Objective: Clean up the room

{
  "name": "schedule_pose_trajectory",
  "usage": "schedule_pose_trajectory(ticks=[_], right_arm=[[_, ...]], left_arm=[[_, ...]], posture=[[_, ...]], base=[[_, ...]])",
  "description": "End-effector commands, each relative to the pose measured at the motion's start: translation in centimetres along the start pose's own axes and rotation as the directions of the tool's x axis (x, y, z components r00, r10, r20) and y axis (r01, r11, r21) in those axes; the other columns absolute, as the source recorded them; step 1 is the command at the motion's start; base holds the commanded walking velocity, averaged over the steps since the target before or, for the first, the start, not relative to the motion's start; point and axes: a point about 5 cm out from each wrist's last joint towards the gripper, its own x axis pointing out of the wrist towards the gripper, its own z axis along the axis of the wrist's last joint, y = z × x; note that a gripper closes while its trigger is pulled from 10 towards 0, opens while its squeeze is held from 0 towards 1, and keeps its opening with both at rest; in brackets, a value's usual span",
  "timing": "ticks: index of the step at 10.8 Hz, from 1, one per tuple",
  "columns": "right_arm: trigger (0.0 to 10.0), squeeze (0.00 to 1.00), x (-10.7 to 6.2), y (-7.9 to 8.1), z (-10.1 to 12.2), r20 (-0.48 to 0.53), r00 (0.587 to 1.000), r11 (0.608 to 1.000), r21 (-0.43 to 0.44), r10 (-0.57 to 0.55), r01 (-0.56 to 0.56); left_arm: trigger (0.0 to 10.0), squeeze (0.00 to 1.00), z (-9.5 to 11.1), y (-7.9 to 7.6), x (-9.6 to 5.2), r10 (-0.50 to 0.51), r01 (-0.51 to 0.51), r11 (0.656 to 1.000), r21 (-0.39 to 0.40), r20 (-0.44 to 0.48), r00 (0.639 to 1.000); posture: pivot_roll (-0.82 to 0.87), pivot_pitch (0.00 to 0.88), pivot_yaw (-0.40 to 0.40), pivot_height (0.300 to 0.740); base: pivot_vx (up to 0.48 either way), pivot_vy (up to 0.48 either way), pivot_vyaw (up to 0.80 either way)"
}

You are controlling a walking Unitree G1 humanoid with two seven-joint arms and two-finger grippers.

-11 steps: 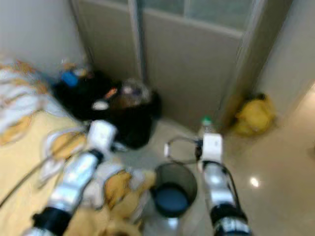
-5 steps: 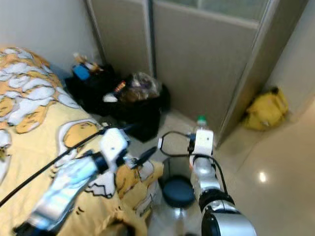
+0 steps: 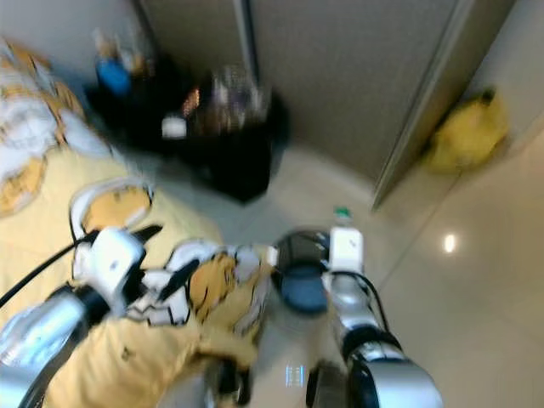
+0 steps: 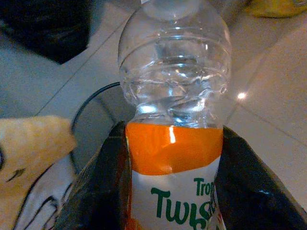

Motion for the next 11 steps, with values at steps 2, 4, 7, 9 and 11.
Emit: schedule_pose_trajectory(ticks=[2, 4, 7, 9, 11], right_arm=[[10.0, 0.00, 0.0, 1.7, 1.1, 0.045, 0.998, 0.999, -0.024, 0.047, -0.046], [10.0, 0.19, 0.6, 1.1, 2.7, 0.065, 0.998, 1.000, -0.007, -0.015, 0.015], [10.0, 1.00, 1.2, -1.5, 4.1, 0.069, 0.989, 0.989, 0.075, -0.133, 0.128], [10.0, 1.00, 1.5, -1.7, 5.8, 0.125, 0.986, 0.993, 0.054, -0.109, 0.103], [10.0, 1.00, 1.6, -0.8, 7.2, 0.174, 0.983, 0.998, 0.013, -0.055, 0.054]], left_arm=[[10.0, 0.00, 0.1, -1.1, -1.9, 0.001, -0.002, 1.000, -0.024, -0.045, 0.999], [10.0, 0.00, 0.1, -2.3, -3.2, -0.011, 0.006, 0.998, -0.059, -0.087, 0.996], [10.0, 0.00, 0.2, -3.2, -4.2, -0.010, 0.001, 0.997, -0.083, -0.116, 0.993], [10.0, 0.00, 0.2, -2.9, -4.0, 0.016, -0.025, 0.997, -0.078, -0.123, 0.992], [10.0, 0.00, 0.2, -3.0, -3.6, 0.023, -0.032, 0.997, -0.072, -0.125, 0.992]], posture=[[0.26, 0.422, 0.136, 0.740], [0.29, 0.461, 0.144, 0.740], [0.31, 0.470, 0.146, 0.740], [0.30, 0.472, 0.140, 0.740], [0.29, 0.472, 0.133, 0.740]], base=[[0.000, 0.000, 0.00], [0.000, 0.000, 0.00], [0.000, 0.000, 0.00], [0.000, 0.000, 0.00], [0.000, 0.000, 0.00]])
